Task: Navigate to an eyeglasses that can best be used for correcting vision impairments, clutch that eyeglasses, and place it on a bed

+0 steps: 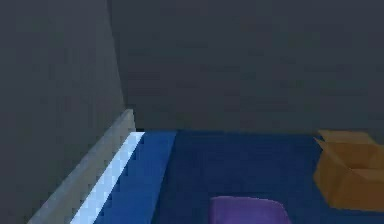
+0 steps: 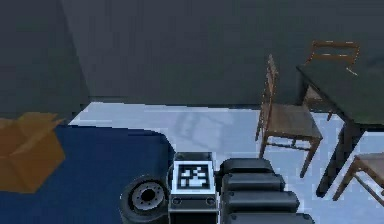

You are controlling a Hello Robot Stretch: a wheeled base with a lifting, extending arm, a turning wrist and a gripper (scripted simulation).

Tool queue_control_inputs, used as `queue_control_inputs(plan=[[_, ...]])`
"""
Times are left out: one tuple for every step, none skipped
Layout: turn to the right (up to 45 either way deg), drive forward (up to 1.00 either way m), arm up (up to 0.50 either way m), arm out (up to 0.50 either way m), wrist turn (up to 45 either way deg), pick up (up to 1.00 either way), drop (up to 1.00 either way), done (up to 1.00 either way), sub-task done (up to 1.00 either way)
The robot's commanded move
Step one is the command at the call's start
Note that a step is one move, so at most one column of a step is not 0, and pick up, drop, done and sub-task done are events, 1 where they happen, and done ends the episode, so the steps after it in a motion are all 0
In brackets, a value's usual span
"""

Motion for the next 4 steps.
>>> queue_control_inputs(plan=[[-45.0,0.00,0.00,0.00,0.0,0.00,0.00,0.00,0.00],[-27.0,0.00,0.00,0.00,0.0,0.00,0.00,0.00,0.00],[0.0,0.25,0.00,0.00,0.0,0.00,0.00,0.00,0.00],[45.0,0.00,0.00,0.00,0.0,0.00,0.00,0.00,0.00]])
